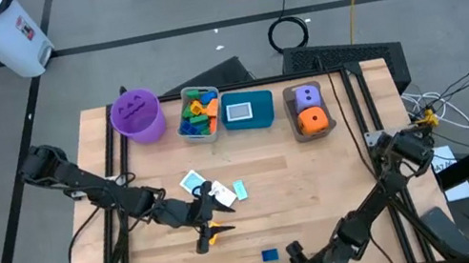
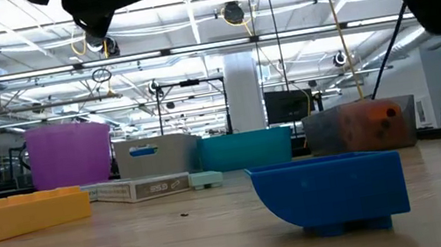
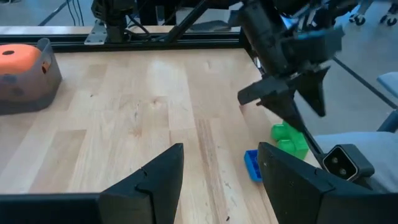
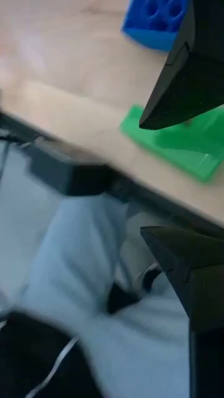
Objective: Pick & Place Toys
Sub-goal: Put the green game piece into the gray bin
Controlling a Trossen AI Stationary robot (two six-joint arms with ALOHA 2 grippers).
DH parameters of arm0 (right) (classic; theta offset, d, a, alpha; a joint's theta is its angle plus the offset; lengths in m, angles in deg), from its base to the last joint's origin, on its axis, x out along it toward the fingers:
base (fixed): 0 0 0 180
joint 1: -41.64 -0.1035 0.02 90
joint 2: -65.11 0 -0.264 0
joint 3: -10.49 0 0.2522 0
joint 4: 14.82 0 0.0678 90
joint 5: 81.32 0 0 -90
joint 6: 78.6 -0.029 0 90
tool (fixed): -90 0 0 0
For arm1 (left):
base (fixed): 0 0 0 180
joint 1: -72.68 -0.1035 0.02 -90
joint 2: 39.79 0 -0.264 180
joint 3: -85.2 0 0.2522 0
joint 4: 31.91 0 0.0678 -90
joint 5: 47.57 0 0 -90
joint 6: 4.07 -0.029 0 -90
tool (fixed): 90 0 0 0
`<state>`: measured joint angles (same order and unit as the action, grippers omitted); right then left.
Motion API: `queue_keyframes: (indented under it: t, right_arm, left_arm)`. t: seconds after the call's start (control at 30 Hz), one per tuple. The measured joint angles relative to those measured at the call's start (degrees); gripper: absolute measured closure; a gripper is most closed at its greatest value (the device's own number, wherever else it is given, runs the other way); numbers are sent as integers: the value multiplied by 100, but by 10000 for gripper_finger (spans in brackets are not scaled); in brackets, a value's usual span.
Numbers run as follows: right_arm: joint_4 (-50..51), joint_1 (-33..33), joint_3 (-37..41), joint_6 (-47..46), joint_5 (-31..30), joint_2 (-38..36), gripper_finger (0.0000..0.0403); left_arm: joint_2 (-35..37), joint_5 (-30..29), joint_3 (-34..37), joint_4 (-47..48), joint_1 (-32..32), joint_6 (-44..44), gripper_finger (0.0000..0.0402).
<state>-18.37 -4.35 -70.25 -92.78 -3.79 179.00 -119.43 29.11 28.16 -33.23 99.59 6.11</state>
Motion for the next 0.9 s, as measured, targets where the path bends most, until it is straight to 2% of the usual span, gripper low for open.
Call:
queue_keyframes:
  t: [0.13, 0.3, 0.53, 0.7, 0.9]
  right_arm:
    - [394, 15, -116, -56, -127, 81, 145]
    - [527, -40, -122, 75, -662, 76, 145]
    - [1094, -47, -122, -15, -1008, 76, 152]
    - [1205, -22, -40, -23, -1174, 74, 176]
    - [1244, 28, -13, -162, -1155, 74, 228]
  left_arm:
    - [0, 3, 0, 5, 0, 175, 188]
    - [0, 2, 0, 14, 11, 191, 188]
    - [0, -26, 0, 8, 7, 153, 188]
    - [0, -26, 0, 0, 7, 152, 188]
    - [0, -28, 0, -10, 0, 153, 188]
